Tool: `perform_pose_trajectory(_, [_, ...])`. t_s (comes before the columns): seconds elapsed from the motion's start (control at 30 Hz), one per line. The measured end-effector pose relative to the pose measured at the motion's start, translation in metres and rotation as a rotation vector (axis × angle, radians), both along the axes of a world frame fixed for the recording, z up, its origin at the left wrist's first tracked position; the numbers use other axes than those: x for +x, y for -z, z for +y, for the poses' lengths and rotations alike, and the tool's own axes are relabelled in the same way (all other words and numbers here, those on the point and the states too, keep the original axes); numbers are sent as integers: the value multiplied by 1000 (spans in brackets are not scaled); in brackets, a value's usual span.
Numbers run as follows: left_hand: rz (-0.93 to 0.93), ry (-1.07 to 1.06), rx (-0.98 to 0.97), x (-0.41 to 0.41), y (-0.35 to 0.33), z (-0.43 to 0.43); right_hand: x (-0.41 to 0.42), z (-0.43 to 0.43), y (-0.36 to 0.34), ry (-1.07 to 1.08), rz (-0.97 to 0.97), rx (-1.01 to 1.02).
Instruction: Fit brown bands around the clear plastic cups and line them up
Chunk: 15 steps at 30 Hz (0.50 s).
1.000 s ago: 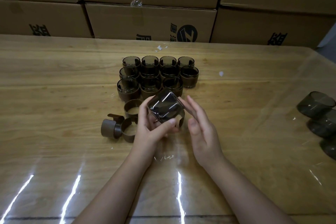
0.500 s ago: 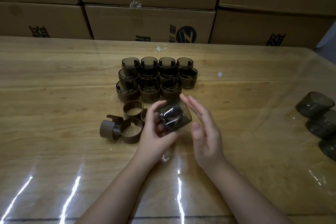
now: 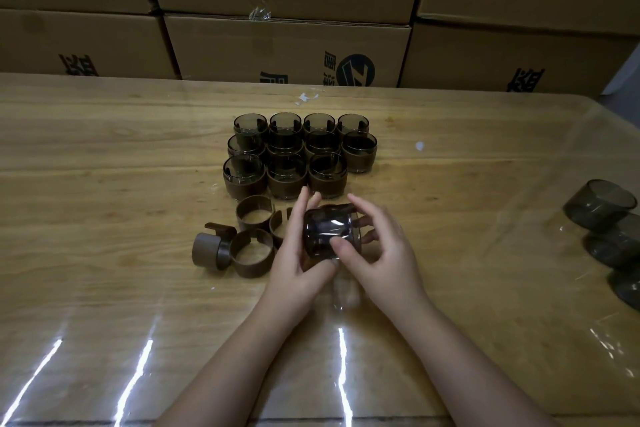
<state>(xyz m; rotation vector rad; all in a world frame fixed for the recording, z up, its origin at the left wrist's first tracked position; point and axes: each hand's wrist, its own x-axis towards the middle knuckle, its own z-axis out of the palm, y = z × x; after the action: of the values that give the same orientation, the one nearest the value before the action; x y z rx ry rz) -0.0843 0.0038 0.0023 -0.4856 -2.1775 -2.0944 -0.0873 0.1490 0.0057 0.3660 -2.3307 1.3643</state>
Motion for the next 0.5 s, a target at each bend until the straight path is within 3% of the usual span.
perform_pose_trajectory(0.13, [35,41,-62,3,0,4,-3,0,3,123,99,8])
perform_pose_trajectory(0.3, [73,48,-110,5,2,8,-6,1,0,112,32,-433])
perform_pose_trajectory(0.43, [76,30,-124,5,-1,8,-4,-1,0,25,47,-471])
perform_pose_trajectory(0.5, [68,6,-111,3,-2,6,-1,-2,0,-50,55,-394])
